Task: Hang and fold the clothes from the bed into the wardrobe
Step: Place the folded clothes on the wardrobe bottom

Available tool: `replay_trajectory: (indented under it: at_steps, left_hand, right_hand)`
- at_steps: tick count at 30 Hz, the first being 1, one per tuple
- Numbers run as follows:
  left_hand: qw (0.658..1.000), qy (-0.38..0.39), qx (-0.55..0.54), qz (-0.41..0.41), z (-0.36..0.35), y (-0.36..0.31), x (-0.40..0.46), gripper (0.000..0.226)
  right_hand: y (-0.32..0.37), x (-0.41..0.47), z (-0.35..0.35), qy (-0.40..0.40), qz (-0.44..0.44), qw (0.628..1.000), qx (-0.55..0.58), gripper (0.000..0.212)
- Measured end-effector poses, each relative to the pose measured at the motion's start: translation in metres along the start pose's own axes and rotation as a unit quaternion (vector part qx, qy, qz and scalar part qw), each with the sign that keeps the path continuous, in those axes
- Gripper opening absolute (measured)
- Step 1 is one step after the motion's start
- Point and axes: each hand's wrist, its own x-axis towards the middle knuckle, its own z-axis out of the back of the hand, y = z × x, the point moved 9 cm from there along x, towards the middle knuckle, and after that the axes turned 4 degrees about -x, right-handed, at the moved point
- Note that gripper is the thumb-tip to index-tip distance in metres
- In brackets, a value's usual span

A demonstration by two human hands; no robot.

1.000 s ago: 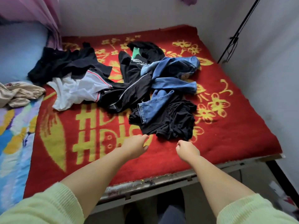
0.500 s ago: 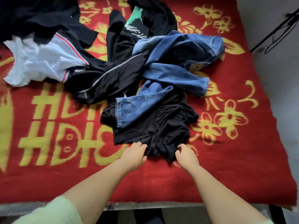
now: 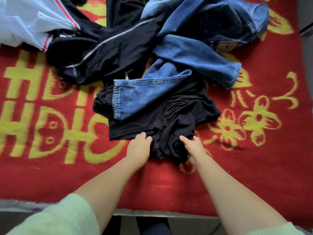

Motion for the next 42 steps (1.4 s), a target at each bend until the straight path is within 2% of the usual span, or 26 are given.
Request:
replay_trajectory:
  at_steps: [2, 5, 7, 9, 10, 12, 14, 16, 18, 21, 23, 24, 28, 31, 33, 34, 36, 37, 38, 40, 42]
  left_hand:
    - [0.989, -0.007, -0.148, 0.028, 0.01, 0.013, 0.006, 0.016]
    - [0.934, -0.014, -0.345, 0.094, 0.03, 0.042, -0.007, 0.016]
    - [0.878, -0.003, -0.463, 0.118, 0.04, 0.051, -0.028, 0.02]
    - [0.82, 0.042, -0.561, 0.108, 0.051, 0.045, -0.054, 0.013]
    - [0.808, 0.068, -0.577, 0.097, 0.058, 0.043, -0.069, 0.009]
    - [0.813, 0.085, -0.573, 0.064, 0.084, 0.048, -0.101, 0.023]
    - [0.836, 0.078, -0.543, 0.029, 0.11, 0.056, -0.126, 0.044]
    - [0.872, 0.045, -0.488, -0.008, 0.139, 0.067, -0.156, 0.06]
    - [0.886, -0.021, -0.459, -0.057, 0.168, 0.075, -0.179, 0.055]
    - [0.881, -0.129, -0.447, -0.085, 0.211, 0.099, -0.21, 0.034]
    - [0.868, -0.169, -0.458, -0.092, 0.236, 0.118, -0.235, 0.011]
    - [0.862, -0.179, -0.465, -0.098, 0.248, 0.126, -0.246, 0.009]
    - [0.806, -0.207, -0.541, -0.125, 0.297, 0.144, -0.287, 0.022]
    - [0.744, -0.229, -0.613, -0.138, 0.341, 0.14, -0.311, 0.026]
    - [0.687, -0.221, -0.679, -0.134, 0.366, 0.139, -0.317, 0.027]
    - [0.654, -0.209, -0.717, -0.124, 0.374, 0.141, -0.317, 0.026]
    - [0.605, -0.187, -0.768, -0.099, 0.386, 0.144, -0.327, 0.027]
    - [0.592, -0.175, -0.781, -0.097, 0.39, 0.143, -0.333, 0.03]
    - [0.586, -0.16, -0.788, -0.101, 0.392, 0.141, -0.337, 0.034]
    - [0.579, -0.125, -0.797, -0.114, 0.394, 0.132, -0.348, 0.042]
    - [0.577, -0.102, -0.802, -0.116, 0.392, 0.129, -0.357, 0.044]
  right_hand:
    - [0.001, -0.011, -0.015, 0.06, -0.009, 0.998, 0.014, 0.007]
    - [0.014, -0.04, -0.039, 0.092, 0.022, 0.995, 0.043, 0.014]
    - [0.023, -0.069, -0.062, 0.108, 0.054, 0.992, 0.02, 0.016]
    - [0.031, -0.104, -0.09, 0.147, 0.086, 0.985, 0.01, 0.018]
    - [0.037, -0.123, -0.103, 0.173, 0.104, 0.979, 0.016, 0.016]
    - [0.052, -0.165, -0.123, 0.206, 0.134, 0.968, 0.056, 0.015]
    - [0.064, -0.191, -0.127, 0.2, 0.138, 0.963, 0.112, 0.037]
    - [0.073, -0.23, -0.136, 0.211, 0.162, 0.953, 0.147, 0.035]
    - [0.078, -0.268, -0.152, 0.24, 0.186, 0.941, 0.152, 0.026]
    - [0.089, -0.319, -0.174, 0.283, 0.226, 0.914, 0.182, 0.025]
    - [0.096, -0.347, -0.178, 0.294, 0.24, 0.897, 0.228, 0.029]
    - [0.098, -0.36, -0.179, 0.296, 0.246, 0.891, 0.242, 0.03]
    - [0.101, -0.392, -0.182, 0.297, 0.263, 0.894, 0.209, 0.024]
    - [0.108, -0.418, -0.187, 0.3, 0.262, 0.894, 0.203, 0.017]
    - [0.118, -0.428, -0.185, 0.276, 0.286, 0.895, 0.2, 0.011]
    - [0.123, -0.425, -0.177, 0.229, 0.32, 0.901, 0.181, 0.009]
    - [0.132, -0.422, -0.147, 0.069, 0.407, 0.906, 0.097, 0.025]
    - [0.136, -0.427, -0.134, -0.002, 0.447, 0.894, 0.043, 0.037]
    - [0.14, -0.431, -0.129, -0.042, 0.479, 0.877, -0.012, 0.048]
    - [0.147, -0.447, -0.142, -0.029, 0.544, 0.83, -0.118, 0.05]
    - [0.15, -0.458, -0.163, -0.015, 0.58, 0.792, -0.189, 0.037]
